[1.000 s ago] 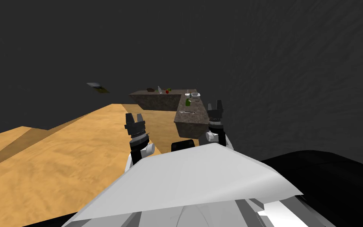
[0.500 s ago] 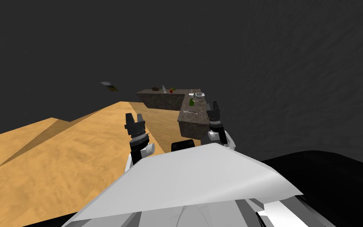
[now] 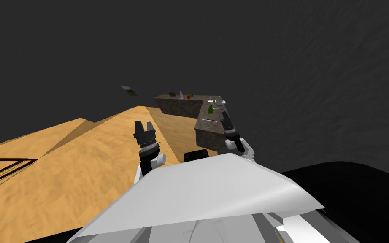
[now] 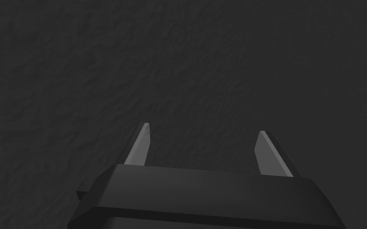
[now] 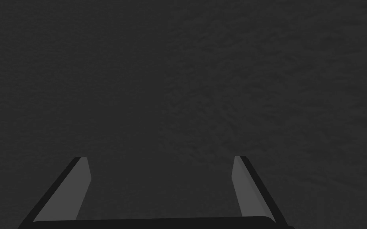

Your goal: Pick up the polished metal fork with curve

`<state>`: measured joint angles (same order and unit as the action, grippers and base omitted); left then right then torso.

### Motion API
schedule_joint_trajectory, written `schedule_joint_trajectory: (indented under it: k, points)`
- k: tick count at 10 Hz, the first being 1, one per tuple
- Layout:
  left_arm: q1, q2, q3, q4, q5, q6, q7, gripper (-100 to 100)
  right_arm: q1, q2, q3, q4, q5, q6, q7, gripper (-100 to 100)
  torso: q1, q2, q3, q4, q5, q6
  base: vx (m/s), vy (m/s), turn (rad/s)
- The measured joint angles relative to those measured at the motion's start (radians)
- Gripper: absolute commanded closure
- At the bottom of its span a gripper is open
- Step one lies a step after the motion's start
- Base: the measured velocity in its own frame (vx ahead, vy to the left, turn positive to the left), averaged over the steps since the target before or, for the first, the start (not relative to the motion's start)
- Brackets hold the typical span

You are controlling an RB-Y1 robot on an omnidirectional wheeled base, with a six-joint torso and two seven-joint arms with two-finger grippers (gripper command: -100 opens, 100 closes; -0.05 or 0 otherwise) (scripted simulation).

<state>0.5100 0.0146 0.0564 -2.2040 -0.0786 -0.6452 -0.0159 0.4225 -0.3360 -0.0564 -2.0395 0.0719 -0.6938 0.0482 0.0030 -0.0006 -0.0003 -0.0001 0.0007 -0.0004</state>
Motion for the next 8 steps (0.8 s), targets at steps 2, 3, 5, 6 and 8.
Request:
schedule_joint_trajectory:
  k: [2, 3, 5, 6, 8]
  points:
    - [0.000, 0.000, 0.000, 0.000, 0.000, 0.000, 0.000, 0, 0.000, -0.045, 0.008, 0.028, 0.021, -0.010, 0.009, -100, 0.000, 0.001, 0.000, 0.000, 0.000, 0.000, 0.006, 0.059, 0.194]
    - [0.000, 0.000, 0.000, 0.000, 0.000, 0.000, 0.000, 0, -0.004, -0.076, 0.012, 0.062, 0.037, -0.019, 0.015, -100, 0.001, 0.000, 0.000, 0.000, 0.000, 0.000, 0.019, 0.047, 0.094]
    - [0.000, 0.000, 0.000, 0.000, 0.000, 0.000, 0.000, 0, 0.002, -0.129, 0.020, 0.091, 0.058, -0.027, 0.022, -100, 0.000, 0.000, 0.000, 0.000, 0.000, 0.000, 0.013, 0.038, 0.116]
    - [0.000, 0.000, 0.000, 0.000, 0.000, 0.000, 0.000, 0, 0.000, -0.150, 0.022, 0.106, 0.065, -0.030, 0.025, -100, -0.001, 0.000, 0.000, 0.000, 0.000, 0.001, 0.021, 0.038, 0.153]
    - [0.000, 0.000, 0.000, 0.000, 0.000, 0.000, 0.000, 0, -0.007, -0.197, 0.036, 0.145, 0.087, -0.030, 0.034, -100, -0.001, 0.000, 0.000, 0.000, 0.000, 0.001, 0.023, 0.034, 0.153]
